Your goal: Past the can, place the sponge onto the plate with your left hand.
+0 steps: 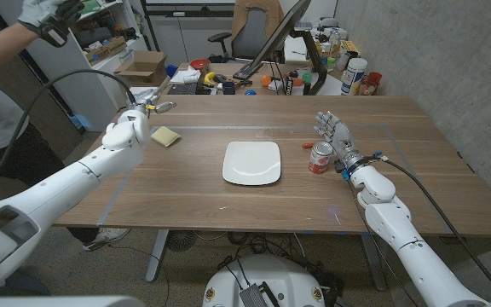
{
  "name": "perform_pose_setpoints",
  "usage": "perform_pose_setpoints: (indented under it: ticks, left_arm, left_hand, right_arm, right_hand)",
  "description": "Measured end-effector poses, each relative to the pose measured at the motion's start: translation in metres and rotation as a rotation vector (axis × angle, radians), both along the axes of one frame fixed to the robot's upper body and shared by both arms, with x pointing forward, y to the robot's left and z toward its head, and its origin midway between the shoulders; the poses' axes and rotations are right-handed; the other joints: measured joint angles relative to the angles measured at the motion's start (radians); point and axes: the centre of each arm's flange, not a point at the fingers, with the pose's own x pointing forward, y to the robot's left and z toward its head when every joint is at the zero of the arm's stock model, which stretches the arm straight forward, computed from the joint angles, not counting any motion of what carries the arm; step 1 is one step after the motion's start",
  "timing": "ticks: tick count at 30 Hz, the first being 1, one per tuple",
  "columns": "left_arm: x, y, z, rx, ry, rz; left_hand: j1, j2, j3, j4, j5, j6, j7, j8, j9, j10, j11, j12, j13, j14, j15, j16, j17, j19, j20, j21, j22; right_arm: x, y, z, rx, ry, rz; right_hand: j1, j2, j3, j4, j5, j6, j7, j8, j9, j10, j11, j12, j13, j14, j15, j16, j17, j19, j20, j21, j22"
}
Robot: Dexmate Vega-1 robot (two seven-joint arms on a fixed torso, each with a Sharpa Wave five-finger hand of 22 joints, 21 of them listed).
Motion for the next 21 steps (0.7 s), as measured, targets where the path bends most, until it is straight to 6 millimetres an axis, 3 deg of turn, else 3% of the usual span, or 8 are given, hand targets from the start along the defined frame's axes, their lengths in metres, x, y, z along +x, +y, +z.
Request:
perform_pose_setpoints:
  ticks: [21]
  left_arm:
    - [0.026, -0.008, -0.025, 0.045, 0.120, 0.021]
  left_hand:
    - [0.009, 0.009, -0.004, -0.004, 0.001, 0.000, 0.000, 0.000, 0.000, -0.016, -0.005, 0.000, 0.000, 0.000, 0.000, 0.000, 0.000, -0.005, -0.005, -0.019, 0.000]
  right_arm:
    - [-0.010, 0.017, 0.003, -0.046, -0.029, 0.032]
  right_hand:
    - [0.000, 0.000, 0.000, 0.000, 0.000, 0.000, 0.000, 0.000, 0.000, 0.000, 0.000, 0.000, 0.000, 0.000, 0.000, 0.000, 0.000, 0.000, 0.000, 0.000, 0.000]
